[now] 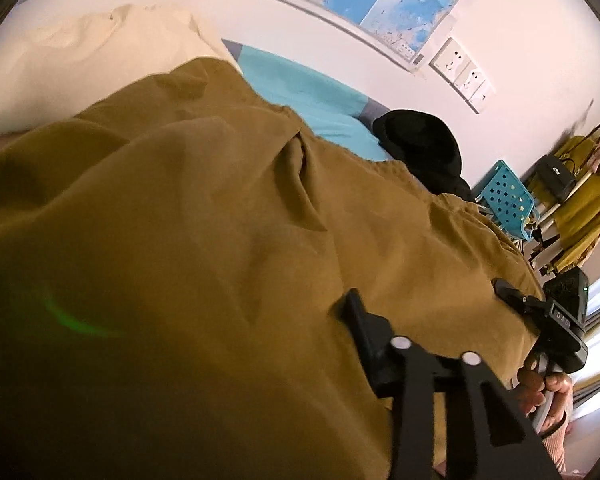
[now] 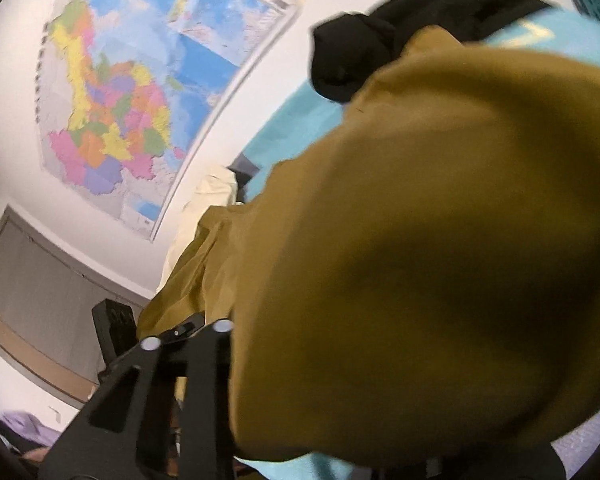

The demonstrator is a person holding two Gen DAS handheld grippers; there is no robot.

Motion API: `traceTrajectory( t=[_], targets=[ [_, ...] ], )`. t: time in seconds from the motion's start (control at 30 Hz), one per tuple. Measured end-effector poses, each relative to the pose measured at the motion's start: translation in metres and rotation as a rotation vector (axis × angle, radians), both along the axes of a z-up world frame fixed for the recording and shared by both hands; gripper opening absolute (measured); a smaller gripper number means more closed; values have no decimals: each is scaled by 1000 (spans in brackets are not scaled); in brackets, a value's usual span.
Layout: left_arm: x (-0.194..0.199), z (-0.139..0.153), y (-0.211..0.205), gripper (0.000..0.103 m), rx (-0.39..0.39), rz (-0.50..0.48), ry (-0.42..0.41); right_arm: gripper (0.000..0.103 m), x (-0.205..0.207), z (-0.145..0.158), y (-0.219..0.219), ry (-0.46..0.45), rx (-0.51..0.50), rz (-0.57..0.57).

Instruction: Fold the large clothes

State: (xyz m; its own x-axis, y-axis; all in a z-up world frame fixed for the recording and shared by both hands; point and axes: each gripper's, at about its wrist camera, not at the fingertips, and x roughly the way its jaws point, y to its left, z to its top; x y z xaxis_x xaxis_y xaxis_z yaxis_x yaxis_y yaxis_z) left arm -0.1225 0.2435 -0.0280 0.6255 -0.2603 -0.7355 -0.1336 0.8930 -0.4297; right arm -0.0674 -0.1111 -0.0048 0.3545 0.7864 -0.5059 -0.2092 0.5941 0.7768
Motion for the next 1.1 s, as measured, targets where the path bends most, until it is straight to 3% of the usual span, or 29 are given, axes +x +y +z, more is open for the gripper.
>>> traceTrajectory(
  t=[0.4,0.7,0.93,1.1],
  targets=[
    [-8,54,5,30,63,-29,-129,21,-5,83,20,-254,-77,60],
    [-13,113,26,30,121,-21,-267,20,5,142,45,-420,-65,121],
    [-15,174,70,30,201,52,-358,20,29,188,95,-540,14,200],
    [-13,213,114,30,320,165,-375,20,57,213,157,-584,86,271]
  ],
)
